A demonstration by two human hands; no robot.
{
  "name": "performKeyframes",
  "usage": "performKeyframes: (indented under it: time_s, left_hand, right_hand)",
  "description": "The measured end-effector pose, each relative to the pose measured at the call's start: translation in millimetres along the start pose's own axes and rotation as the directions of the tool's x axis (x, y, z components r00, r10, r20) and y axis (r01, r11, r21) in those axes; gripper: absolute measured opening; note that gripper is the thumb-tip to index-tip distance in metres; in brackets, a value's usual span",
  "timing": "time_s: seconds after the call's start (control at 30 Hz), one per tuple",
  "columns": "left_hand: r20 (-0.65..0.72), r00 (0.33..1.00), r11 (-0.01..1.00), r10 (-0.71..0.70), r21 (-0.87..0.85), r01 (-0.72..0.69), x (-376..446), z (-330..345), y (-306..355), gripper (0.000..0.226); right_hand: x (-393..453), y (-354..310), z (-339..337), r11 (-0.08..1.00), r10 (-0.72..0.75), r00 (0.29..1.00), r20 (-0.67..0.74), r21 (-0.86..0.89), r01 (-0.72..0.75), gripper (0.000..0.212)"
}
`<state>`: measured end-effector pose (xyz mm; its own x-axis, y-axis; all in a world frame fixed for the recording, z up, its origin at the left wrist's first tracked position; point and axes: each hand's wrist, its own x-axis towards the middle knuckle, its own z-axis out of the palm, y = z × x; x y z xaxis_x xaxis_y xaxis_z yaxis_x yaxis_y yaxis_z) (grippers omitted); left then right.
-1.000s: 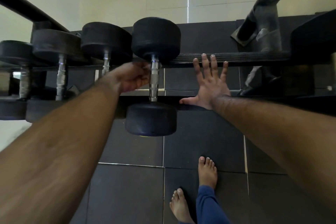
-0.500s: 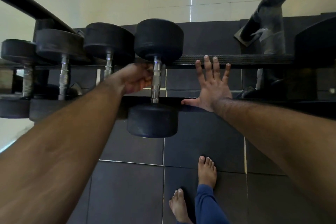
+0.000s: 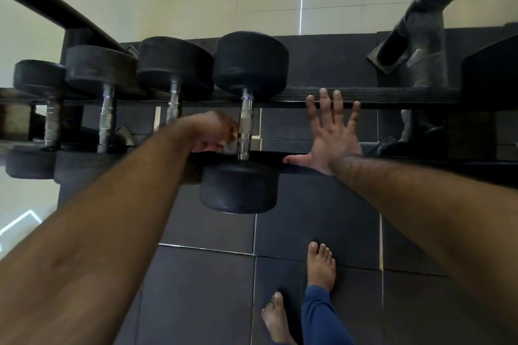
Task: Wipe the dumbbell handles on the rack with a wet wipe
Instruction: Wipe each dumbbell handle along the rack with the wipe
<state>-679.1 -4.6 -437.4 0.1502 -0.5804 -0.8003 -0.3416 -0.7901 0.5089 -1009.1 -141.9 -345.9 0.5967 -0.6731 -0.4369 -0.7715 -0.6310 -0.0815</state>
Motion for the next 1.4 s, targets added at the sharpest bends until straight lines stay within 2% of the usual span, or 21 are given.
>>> performKeyframes:
  time_s: [0.03, 0.07, 0.1, 0.13, 0.17, 0.2, 0.27, 0.3, 0.33, 0.43, 0.5, 0.53, 0.63, 0.7, 0.77, 0.83, 0.9, 1.03, 1.17, 1.23, 1.4]
  left_hand:
    - [-0.090, 0.994, 0.997, -0.064, -0.056, 0.059, -60, -26, 100, 0.031]
    - [-0.218, 0.973, 0.997, -0.075, -0.018, 0.073, -106, -21, 128, 0.025]
    - [-0.366, 0.930, 0.999, 0.036, 0.050, -0.019, -123, -21, 146, 0.020]
    - [-0.534, 0.827, 0.981, 0.175, 0.165, -0.101, -138, -11, 161, 0.015]
    - [-0.581, 0.735, 0.930, 0.350, 0.310, -0.198, -146, 3, 162, 0.015]
    - [-0.553, 0.691, 0.856, 0.465, 0.480, -0.192, -147, 15, 158, 0.018]
    - [-0.345, 0.687, 0.617, 0.639, 0.764, -0.189, -141, 24, 156, 0.036]
    - [-0.239, 0.676, 0.512, 0.697, 0.826, -0.236, -140, 24, 154, 0.043]
    - [-0.178, 0.693, 0.485, 0.699, 0.830, -0.276, -145, 21, 153, 0.047]
    - [0.026, 0.869, 0.535, 0.495, 0.779, -0.328, -162, 2, 151, 0.049]
    - [0.091, 0.914, 0.606, 0.395, 0.722, -0.334, -177, -4, 147, 0.044]
    - [0.055, 0.918, 0.659, 0.393, 0.679, -0.323, -185, -2, 145, 0.042]
    - [-0.183, 0.885, 0.846, 0.428, 0.425, -0.321, -198, 11, 138, 0.032]
    - [-0.274, 0.850, 0.878, 0.449, 0.311, -0.364, -205, 26, 146, 0.018]
    - [-0.377, 0.815, 0.896, 0.441, 0.244, -0.372, -210, 45, 158, 0.016]
    - [-0.482, 0.803, 0.929, 0.350, 0.069, -0.364, -218, 65, 175, 0.020]
    - [-0.533, 0.802, 0.912, 0.272, -0.122, -0.391, -228, 83, 196, 0.026]
    - [-0.532, 0.785, 0.836, 0.317, -0.235, -0.496, -253, 123, 244, 0.019]
    - [-0.508, 0.800, 0.752, 0.320, -0.377, -0.541, -267, 167, 293, 0.008]
    - [-0.495, 0.803, 0.722, 0.331, -0.415, -0.553, -265, 189, 316, 0.003]
    - [-0.515, 0.796, 0.729, 0.316, -0.405, -0.552, -245, 248, 376, 0.016]
  right_hand:
    - [0, 0, 1, 1.000, 0.000, 1.000, 0.001, -0.002, 0.000, 0.155]
    - [1, 0, 1, 1.000, 0.001, 1.000, 0.005, -0.002, -0.001, 0.155]
    - [1, 0, 0, 1.000, 0.002, 1.000, 0.009, 0.000, -0.002, 0.154]
    - [1, 0, 0, 1.000, 0.004, 1.000, 0.009, 0.002, -0.004, 0.154]
    - [1, 0, -1, 1.000, 0.007, 1.000, 0.010, 0.003, -0.007, 0.154]
    - [0, 0, -1, 1.000, 0.008, 1.000, 0.014, 0.004, -0.008, 0.154]
    - [-1, 0, -3, 1.000, 0.013, 1.000, 0.028, 0.010, -0.014, 0.153]
    - [-1, 0, -4, 1.000, 0.015, 0.999, 0.036, 0.016, -0.016, 0.153]
    - [-1, 0, -5, 1.000, 0.016, 0.999, 0.045, 0.020, -0.017, 0.153]
    - [-3, -2, -9, 1.000, 0.020, 0.998, 0.066, 0.019, -0.022, 0.154]
    - [-7, -2, -16, 0.999, 0.020, 0.995, 0.095, 0.030, -0.022, 0.156]
    - [-9, -2, -21, 0.999, 0.012, 0.993, 0.113, 0.037, -0.016, 0.156]
    - [-17, 6, -39, 0.999, -0.023, 0.989, 0.146, 0.042, 0.017, 0.153]
    - [-32, 19, -55, 1.000, -0.010, 0.994, 0.107, -0.001, 0.010, 0.145]
    - [-53, 37, -69, 0.996, 0.027, 0.999, 0.046, -0.081, -0.023, 0.137]
    - [-75, 57, -83, 0.984, 0.041, 0.999, 0.001, -0.173, -0.040, 0.129]
    - [-96, 78, -96, 0.970, 0.031, 0.998, -0.048, -0.239, -0.042, 0.123]
    - [-138, 118, -117, 0.949, 0.060, 0.993, -0.103, -0.304, -0.089, 0.115]
    - [-187, 168, -130, 0.946, 0.153, 0.979, -0.137, -0.267, -0.185, 0.112]
    - [-209, 201, -132, 0.939, 0.204, 0.963, -0.174, -0.244, -0.243, 0.112]
    - [-231, 294, -128, 0.931, 0.305, 0.943, -0.137, -0.167, -0.325, 0.127]
